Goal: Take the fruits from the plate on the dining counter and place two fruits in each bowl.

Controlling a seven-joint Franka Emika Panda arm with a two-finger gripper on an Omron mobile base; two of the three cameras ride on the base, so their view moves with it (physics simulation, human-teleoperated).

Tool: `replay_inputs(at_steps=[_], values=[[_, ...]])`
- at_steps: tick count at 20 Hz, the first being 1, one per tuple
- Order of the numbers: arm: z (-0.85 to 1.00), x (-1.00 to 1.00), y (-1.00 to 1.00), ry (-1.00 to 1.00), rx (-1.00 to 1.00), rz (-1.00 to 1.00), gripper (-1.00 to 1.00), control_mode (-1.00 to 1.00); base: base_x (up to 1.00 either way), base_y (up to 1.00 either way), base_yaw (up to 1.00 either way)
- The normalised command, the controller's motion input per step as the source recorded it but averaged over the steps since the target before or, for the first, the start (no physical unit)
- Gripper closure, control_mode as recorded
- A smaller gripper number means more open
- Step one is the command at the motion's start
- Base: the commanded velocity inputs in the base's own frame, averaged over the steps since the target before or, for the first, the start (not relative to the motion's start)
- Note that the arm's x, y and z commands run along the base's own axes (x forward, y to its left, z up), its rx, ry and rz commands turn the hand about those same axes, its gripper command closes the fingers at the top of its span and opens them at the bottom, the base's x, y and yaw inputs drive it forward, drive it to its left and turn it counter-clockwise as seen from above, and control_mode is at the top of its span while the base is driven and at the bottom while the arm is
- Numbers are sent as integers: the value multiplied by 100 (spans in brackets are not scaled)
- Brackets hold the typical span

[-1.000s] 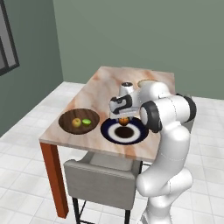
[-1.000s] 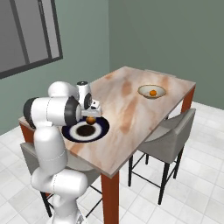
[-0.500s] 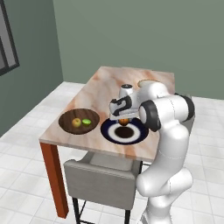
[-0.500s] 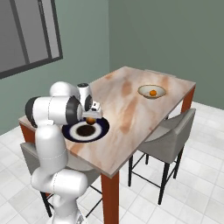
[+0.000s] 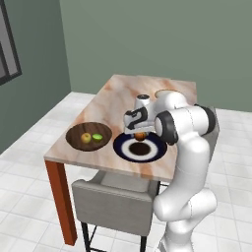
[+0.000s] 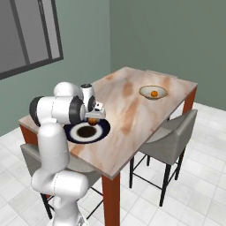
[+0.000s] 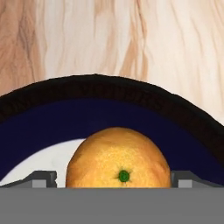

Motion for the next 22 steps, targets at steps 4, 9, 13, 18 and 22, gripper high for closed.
replay_inputs(at_steps=[4,9,13,18,22], values=[[-28,-5,0,0,0,0,-100,-100,0,0,0],[-24,-5,0,0,0,0,-100,-100,0,0,0],[-17,0,0,0,0,0,-100,-100,0,0,0],[-5,-2,0,0,0,0,-100,-100,0,0,0],[-3,-8,0,0,0,0,-100,-100,0,0,0]])
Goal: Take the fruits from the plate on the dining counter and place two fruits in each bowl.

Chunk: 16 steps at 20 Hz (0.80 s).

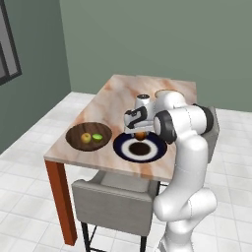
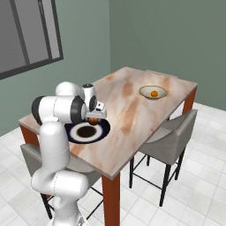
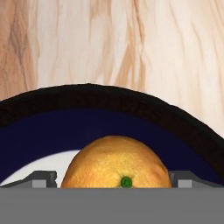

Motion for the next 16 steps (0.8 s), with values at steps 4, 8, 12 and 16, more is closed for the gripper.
replay_inputs(at_steps=[4,8,12,16], values=[[-4,-19,0,0,0,0,-100,-100,0,0,0],[-6,-26,0,0,0,0,-100,-100,0,0,0],[-1,-1,0,0,0,0,-100,-100,0,0,0],[0,0,0,0,0,0,100,-100,0,0,0]])
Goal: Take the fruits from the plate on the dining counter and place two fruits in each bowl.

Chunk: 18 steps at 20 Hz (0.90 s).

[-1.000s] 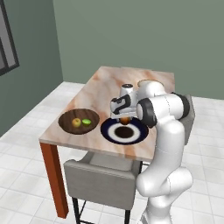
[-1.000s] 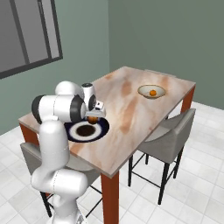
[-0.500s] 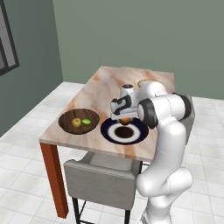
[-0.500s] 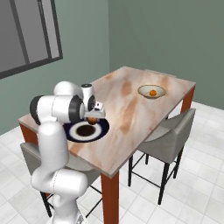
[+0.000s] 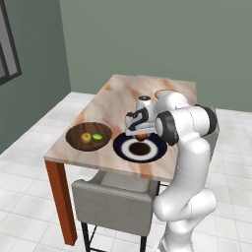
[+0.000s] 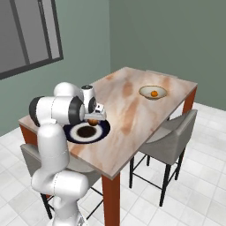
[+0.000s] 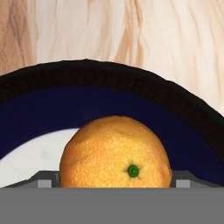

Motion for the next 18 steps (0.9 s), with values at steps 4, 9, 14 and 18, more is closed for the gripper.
replay_inputs(at_steps=[4,9,14,18], values=[[0,-2,0,0,0,0,100,-100,0,0,0],[2,-34,0,-5,0,0,100,-100,0,0,0],[63,-91,0,-15,7,0,100,-100,0,0,0],[100,-100,0,-3,12,0,100,-100,0,0,0]])
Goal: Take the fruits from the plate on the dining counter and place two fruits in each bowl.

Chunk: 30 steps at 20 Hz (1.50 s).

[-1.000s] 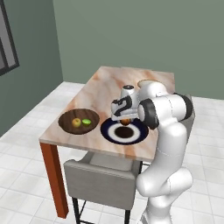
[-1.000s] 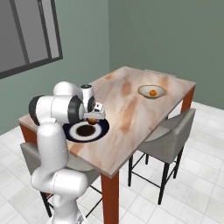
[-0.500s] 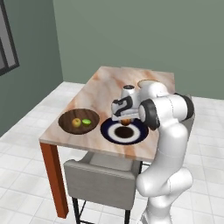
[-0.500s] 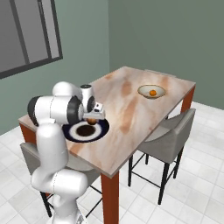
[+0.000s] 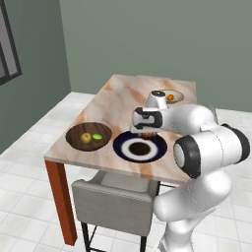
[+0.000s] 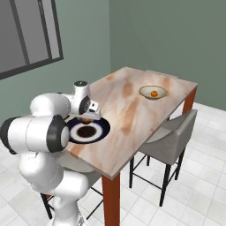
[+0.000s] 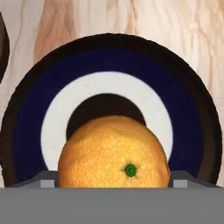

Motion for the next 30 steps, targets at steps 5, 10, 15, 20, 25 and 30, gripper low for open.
replay_inputs(at_steps=[5,10,15,20,25,30], values=[[100,-100,0,0,6,0,100,-100,0,0,0],[91,-82,0,0,0,0,100,-100,0,0,0],[32,-90,0,0,0,0,100,-100,0,0,0],[2,-99,-1,0,0,-2,100,-100,0,0,0],[3,-58,-4,0,0,-3,100,-100,0,0,0],[0,0,0,0,0,0,100,-100,0,0,0]])
